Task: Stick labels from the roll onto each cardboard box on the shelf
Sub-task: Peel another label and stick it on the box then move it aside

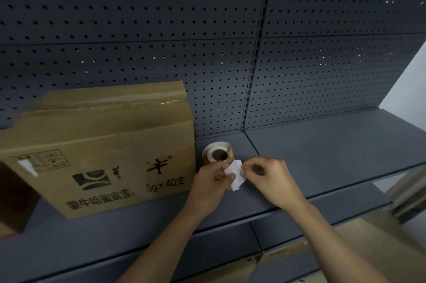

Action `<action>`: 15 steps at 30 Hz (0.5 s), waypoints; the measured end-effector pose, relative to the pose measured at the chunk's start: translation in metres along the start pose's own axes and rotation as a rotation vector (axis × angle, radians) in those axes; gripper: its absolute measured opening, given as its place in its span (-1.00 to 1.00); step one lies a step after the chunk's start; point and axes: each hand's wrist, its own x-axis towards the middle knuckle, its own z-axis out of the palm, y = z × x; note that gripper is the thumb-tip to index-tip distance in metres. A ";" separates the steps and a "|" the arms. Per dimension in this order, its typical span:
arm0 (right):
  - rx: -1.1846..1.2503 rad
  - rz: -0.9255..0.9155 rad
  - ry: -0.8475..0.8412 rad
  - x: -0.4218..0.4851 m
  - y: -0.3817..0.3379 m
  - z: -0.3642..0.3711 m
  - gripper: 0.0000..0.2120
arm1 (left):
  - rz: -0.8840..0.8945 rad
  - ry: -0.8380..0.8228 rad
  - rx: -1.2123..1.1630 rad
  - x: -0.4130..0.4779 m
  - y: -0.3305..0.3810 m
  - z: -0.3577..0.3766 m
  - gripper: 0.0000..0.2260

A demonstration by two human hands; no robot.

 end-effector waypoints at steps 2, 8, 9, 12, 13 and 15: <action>-0.002 0.042 0.043 0.000 0.001 -0.003 -0.89 | -0.011 0.029 0.043 0.000 -0.004 0.000 -0.92; 0.020 0.153 0.245 -0.001 0.000 -0.019 -0.86 | 0.028 0.091 0.280 -0.008 -0.004 -0.004 -0.85; 0.022 0.154 0.287 -0.001 -0.002 -0.023 -0.85 | 0.047 0.105 0.363 -0.010 -0.004 -0.005 -0.80; 0.019 0.138 0.413 -0.003 -0.008 -0.035 -0.84 | 0.073 0.127 0.499 -0.013 -0.003 -0.010 -0.88; 0.019 0.128 0.441 -0.004 -0.011 -0.038 -0.83 | 0.069 0.117 0.532 -0.015 -0.004 -0.011 -0.87; 0.010 0.100 0.465 -0.007 -0.017 -0.041 -0.81 | 0.076 0.112 0.578 -0.020 -0.005 -0.011 -0.82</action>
